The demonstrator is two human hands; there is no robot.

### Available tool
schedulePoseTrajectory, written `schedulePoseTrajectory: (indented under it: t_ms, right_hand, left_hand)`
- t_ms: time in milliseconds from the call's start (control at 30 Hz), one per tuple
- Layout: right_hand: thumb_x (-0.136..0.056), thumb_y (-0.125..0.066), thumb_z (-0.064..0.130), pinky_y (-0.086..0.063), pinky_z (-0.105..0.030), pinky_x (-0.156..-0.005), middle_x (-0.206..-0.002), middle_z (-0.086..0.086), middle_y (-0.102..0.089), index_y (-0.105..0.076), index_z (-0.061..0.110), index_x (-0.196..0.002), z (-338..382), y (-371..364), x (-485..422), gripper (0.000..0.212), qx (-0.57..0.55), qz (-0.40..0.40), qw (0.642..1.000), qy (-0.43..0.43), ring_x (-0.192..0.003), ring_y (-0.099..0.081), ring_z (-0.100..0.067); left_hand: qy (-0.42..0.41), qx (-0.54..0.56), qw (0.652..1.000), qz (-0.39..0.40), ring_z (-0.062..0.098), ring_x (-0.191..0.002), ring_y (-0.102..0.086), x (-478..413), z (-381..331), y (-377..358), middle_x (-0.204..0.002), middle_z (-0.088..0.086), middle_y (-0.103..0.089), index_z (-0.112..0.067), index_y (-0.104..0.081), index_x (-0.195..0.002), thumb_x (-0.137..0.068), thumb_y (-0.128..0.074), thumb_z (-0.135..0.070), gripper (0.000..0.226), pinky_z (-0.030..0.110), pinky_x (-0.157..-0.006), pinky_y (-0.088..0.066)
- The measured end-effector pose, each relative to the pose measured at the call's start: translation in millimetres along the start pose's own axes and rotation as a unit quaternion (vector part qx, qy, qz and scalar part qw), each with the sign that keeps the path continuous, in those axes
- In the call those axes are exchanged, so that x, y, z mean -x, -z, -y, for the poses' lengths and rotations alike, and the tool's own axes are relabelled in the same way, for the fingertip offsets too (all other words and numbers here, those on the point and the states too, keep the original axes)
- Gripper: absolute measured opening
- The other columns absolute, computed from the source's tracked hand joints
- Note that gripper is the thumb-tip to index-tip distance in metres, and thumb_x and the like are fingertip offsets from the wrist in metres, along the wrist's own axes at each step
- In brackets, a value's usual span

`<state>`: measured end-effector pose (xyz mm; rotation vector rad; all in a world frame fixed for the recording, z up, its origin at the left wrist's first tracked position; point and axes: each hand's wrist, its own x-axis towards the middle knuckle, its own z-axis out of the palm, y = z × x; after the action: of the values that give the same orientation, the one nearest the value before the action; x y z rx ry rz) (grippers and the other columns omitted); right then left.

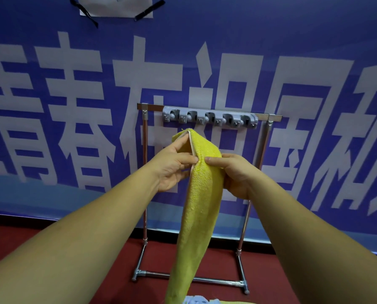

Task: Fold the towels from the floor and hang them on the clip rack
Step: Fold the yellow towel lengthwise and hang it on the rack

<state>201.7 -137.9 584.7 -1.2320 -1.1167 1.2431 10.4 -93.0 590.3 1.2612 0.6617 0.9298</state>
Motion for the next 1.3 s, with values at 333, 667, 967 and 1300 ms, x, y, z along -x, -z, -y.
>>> schedulePoseTrajectory:
  t_ms: [333,667,967,1300]
  right_hand:
    - [-0.095,-0.073,0.007,-0.06,-0.057,-0.097,-0.118,-0.016,-0.077,-0.062,0.007,-0.134,0.6,-3.3,-1.7,0.04,-0.063,-0.002,0.997,0.042,-0.103,-0.075,-0.035]
    - [-0.096,-0.073,0.006,-0.063,-0.048,-0.091,-0.119,-0.016,-0.077,-0.064,0.012,-0.131,14.2,-5.6,-0.9,0.036,-0.013,0.007,0.996,0.085,-0.104,-0.076,-0.034]
    - [-0.085,-0.077,0.049,-0.048,-0.038,-0.069,-0.113,-0.006,-0.058,-0.051,0.017,-0.116,25.5,-19.3,-3.4,0.051,0.301,-0.227,0.917,0.133,-0.088,-0.057,-0.019]
    - [-0.093,-0.061,0.022,-0.053,-0.041,-0.064,-0.086,-0.011,-0.068,-0.065,0.008,-0.099,36.2,-44.0,-4.9,0.016,0.47,-0.171,0.853,0.147,-0.073,-0.059,-0.025]
  left_hand:
    - [0.012,0.011,0.998,0.058,0.039,-0.116,-0.073,-0.4,1.8,7.2,-0.134,0.021,-0.071,-0.042,-0.044,-0.16,-0.097,-0.058,0.016,0.086,0.053,-0.1,-0.06]
    - [-0.038,-0.072,0.997,0.015,0.031,-0.118,-0.074,-6.7,2.4,6.9,-0.129,0.01,-0.076,-0.049,-0.042,-0.159,-0.099,-0.061,0.01,0.086,0.047,-0.095,-0.061]
    - [-0.058,-0.054,0.997,-0.028,0.032,-0.115,-0.075,-19.3,-0.7,-1.6,-0.135,0.012,-0.072,-0.042,-0.033,-0.165,-0.09,-0.074,0.012,0.101,0.044,-0.081,-0.065]
    - [-0.037,-0.092,0.995,0.005,0.021,-0.109,-0.074,-13.1,1.1,-3.3,-0.126,0.007,-0.077,-0.047,-0.026,-0.166,-0.093,-0.065,0.014,0.103,0.034,-0.075,-0.061]
